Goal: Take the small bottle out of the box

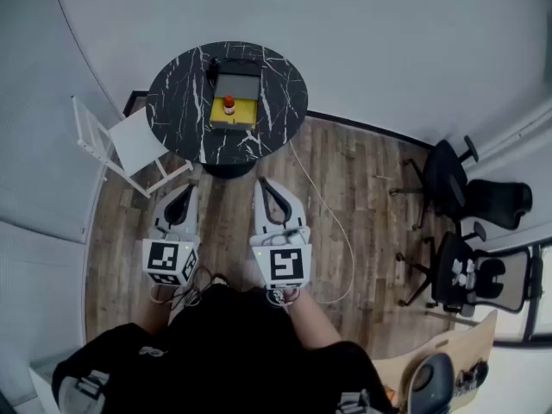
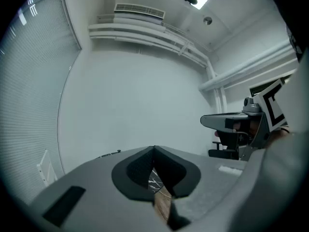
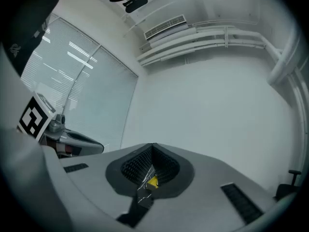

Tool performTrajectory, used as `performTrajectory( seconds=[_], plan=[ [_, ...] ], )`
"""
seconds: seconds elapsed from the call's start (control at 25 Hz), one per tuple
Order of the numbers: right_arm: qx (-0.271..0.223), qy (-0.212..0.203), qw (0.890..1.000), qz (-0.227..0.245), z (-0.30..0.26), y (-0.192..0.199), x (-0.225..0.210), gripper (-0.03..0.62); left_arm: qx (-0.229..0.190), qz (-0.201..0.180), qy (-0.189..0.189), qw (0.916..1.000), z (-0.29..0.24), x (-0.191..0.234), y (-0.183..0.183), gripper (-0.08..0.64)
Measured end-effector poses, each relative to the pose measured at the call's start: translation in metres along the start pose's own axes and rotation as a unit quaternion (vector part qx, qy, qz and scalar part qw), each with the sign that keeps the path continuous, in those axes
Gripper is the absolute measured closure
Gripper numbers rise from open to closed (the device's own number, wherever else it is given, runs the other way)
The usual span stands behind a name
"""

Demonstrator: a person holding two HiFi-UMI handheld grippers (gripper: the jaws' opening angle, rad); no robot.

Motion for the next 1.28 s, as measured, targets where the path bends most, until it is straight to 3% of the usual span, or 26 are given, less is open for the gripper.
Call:
performTrajectory(
  seconds=[0.44, 0.72, 0.96, 1.28],
  plan=[
    [0.023, 0.039, 0.999, 0.007, -0.022, 0.019, 0.016, 0.597, 0.016, 0.012, 0.024, 0.9995, -0.004, 0.035, 0.021, 0.561],
    [0.057, 0.054, 0.997, 0.006, -0.030, 0.046, -0.012, 0.597, 0.036, 0.027, 0.037, 0.9983, -0.036, 0.036, 0.042, 0.561],
    [0.051, 0.037, 0.998, -0.006, -0.078, 0.071, -0.044, 0.598, 0.053, 0.034, 0.020, 0.9978, -0.083, 0.049, 0.058, 0.561],
    [0.028, -0.010, 0.999, -0.022, -0.156, 0.080, -0.106, 0.597, 0.060, 0.013, -0.007, 0.9981, -0.176, 0.065, 0.046, 0.561]
  ],
)
Point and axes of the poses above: the fingertips, and each gripper's own axes: z backward along the fingers, x to its left, y out of its underside, the point moved 1 cm from there along z, backward along the fingers, and after that the axes turned 7 degrees about -x, right-handed, at the moved point
